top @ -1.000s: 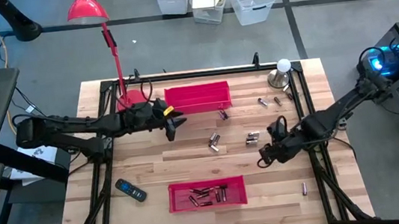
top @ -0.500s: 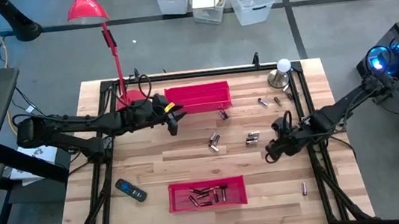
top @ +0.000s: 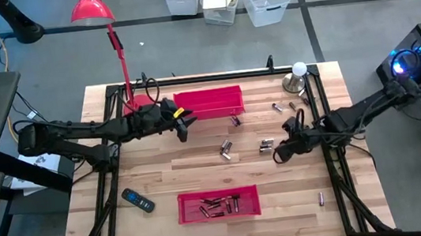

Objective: Sort batteries
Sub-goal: Put the brown battery into the bottom red bin

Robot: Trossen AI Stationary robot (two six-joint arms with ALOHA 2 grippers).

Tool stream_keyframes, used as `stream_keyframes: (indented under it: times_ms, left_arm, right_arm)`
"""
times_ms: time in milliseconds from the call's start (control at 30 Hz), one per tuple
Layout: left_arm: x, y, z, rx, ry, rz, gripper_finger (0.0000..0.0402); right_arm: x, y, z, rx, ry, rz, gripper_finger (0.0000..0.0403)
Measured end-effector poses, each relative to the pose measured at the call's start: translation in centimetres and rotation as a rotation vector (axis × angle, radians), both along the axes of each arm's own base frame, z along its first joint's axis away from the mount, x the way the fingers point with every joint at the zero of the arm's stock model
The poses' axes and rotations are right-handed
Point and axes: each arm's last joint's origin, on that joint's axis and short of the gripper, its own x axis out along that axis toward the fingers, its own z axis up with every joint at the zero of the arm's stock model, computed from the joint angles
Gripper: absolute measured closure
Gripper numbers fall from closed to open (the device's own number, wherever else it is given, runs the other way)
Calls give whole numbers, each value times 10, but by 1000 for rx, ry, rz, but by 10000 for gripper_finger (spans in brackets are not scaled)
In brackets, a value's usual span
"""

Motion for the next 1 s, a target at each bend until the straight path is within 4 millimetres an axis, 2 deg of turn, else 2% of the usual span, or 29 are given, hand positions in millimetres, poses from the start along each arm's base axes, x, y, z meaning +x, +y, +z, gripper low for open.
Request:
stream_keyframes:
  times_ms: [200,400,500,600,767,900,1000]
  left_arm:
    - [-1,7,0,46,25,-17,245]
    - [-6,15,-6,17,85,-101,245]
    - [-8,19,-9,48,125,-108,245]
    - [-10,24,-9,97,148,-113,245]
    - [-11,30,-9,163,176,-119,245]
    - [-12,32,-9,190,189,-122,245]
    - [-13,33,-9,205,196,-126,245]
  right_arm:
    - [2,-13,-1,14,14,-96,222]
    - [-1,-30,-5,102,74,-332,222]
    - [2,-37,-10,121,102,-418,222]
    - [14,-43,-18,145,124,-464,222]
    - [46,-48,-38,210,143,-327,222]
    - [57,-51,-53,211,208,-237,222]
    - [60,-51,-62,136,263,-90,222]
